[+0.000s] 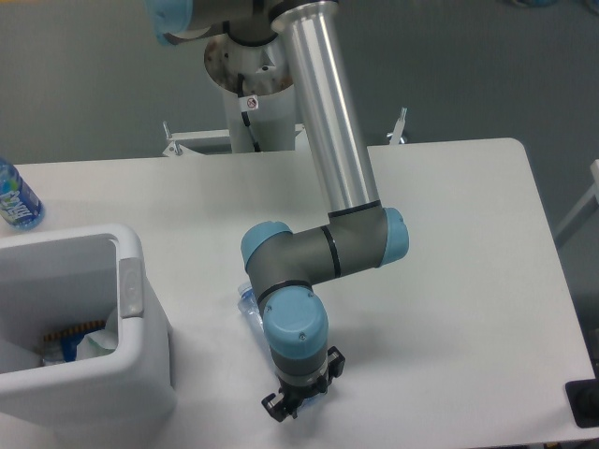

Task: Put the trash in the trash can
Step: 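Close the gripper around the bottle's body and tilt it upward, then lift the bottle and carry it over the trash bin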

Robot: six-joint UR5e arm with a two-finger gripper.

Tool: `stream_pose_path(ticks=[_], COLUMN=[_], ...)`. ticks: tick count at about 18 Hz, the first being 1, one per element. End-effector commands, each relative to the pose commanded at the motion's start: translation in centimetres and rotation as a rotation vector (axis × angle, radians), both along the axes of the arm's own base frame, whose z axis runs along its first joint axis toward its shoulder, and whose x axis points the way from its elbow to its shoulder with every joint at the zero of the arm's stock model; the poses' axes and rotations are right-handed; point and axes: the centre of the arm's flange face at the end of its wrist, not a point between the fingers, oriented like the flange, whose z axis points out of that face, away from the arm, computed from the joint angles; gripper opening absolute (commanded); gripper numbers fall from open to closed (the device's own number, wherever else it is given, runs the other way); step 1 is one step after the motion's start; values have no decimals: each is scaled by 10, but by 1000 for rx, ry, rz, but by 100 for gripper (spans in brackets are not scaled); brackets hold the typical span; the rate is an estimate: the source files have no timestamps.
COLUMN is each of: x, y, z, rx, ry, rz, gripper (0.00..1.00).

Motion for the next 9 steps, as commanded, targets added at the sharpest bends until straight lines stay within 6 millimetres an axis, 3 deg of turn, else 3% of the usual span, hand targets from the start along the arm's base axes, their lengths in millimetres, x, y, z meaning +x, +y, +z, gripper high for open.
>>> stream_pose_path(ticks=[9], x=[1], y=[-2], z=[28], rx=[21], ry=[27], rz=[-39], gripper=[42])
